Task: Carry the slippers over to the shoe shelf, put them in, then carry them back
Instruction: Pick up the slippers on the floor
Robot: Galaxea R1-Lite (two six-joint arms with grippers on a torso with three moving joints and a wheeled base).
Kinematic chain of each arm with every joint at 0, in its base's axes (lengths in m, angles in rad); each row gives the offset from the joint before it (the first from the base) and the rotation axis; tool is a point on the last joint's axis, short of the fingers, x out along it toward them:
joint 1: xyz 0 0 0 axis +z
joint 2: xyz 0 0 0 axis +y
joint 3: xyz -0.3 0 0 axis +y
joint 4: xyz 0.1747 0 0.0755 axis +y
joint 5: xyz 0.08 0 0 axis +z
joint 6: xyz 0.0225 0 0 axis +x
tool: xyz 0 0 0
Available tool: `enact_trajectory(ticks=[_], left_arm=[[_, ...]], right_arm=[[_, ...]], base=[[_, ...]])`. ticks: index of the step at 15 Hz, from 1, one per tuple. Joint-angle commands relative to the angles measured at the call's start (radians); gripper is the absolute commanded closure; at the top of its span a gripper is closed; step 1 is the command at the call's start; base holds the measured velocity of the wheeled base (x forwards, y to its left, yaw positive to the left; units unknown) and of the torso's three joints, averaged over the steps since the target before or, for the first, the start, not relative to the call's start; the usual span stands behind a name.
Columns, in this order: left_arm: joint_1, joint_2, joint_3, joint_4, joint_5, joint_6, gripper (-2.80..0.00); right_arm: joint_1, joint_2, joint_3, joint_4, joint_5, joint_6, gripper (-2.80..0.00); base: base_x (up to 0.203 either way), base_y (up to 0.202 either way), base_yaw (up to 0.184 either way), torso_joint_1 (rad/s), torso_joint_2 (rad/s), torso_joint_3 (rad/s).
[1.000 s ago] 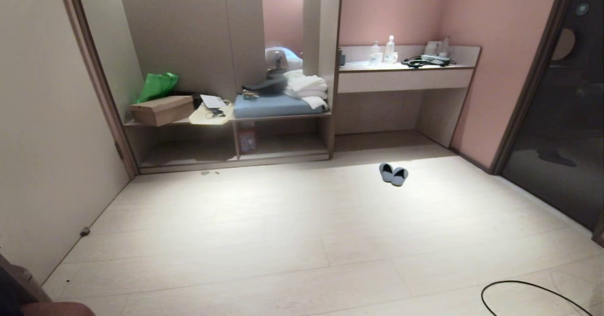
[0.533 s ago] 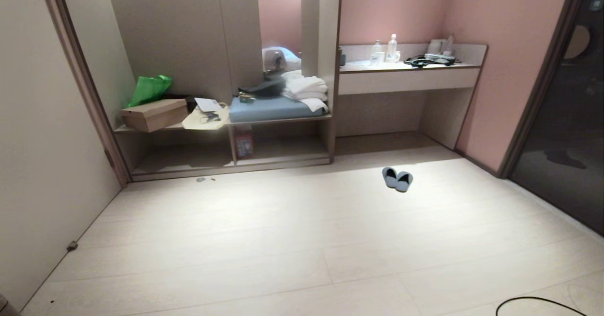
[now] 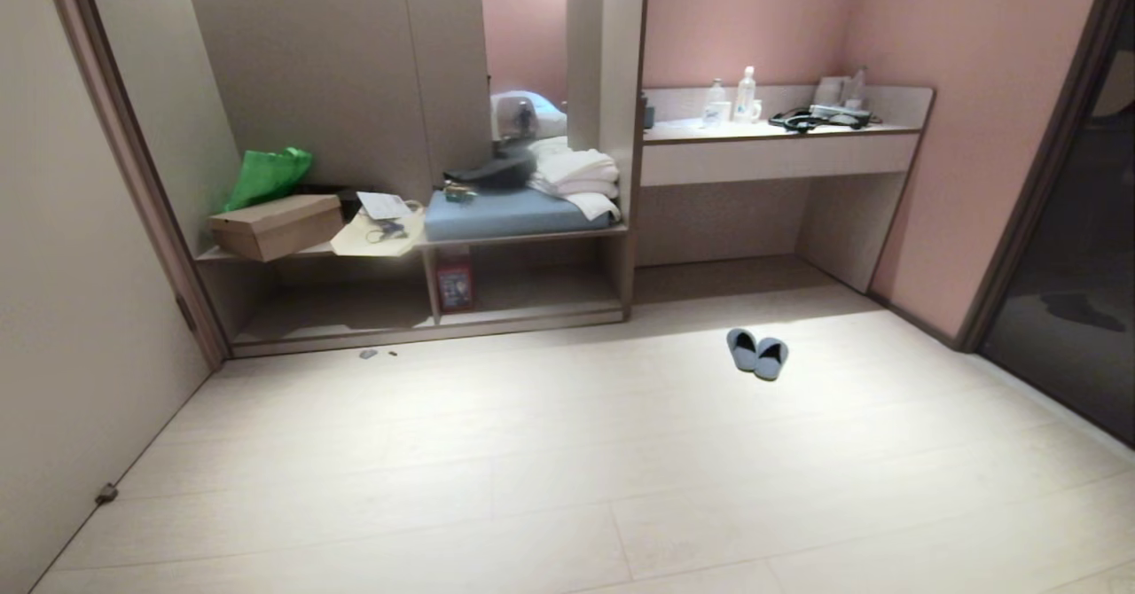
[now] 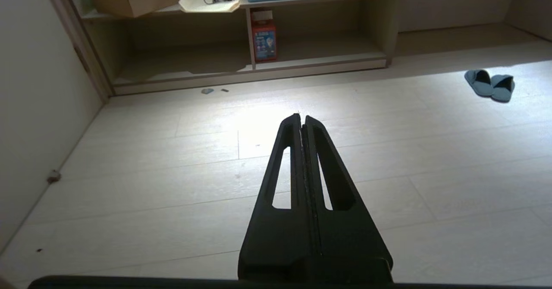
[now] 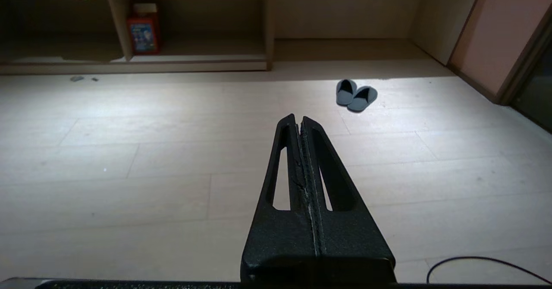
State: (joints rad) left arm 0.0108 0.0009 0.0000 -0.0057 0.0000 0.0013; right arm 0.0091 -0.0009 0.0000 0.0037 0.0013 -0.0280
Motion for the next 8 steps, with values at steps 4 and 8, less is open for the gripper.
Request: enact_trajectory(ticks=[4,8], left_arm=[[-0.003,0.001,0.000,0.004,0.002,0.002,0.00],[-0.003,0.001,0.000,0.004,0.002,0.003,0.00]], right_arm=[[-0.003,0.001,0.000,-0.002,0.002,0.001,0.00],[-0.003,0.001,0.000,-0.002,0.002,-0.001,0.00]], base=[[0.196,0.000,-0.002,0.002,0.00,0.003],[0.198,0.000,0.000,0.002,0.00,0.002]])
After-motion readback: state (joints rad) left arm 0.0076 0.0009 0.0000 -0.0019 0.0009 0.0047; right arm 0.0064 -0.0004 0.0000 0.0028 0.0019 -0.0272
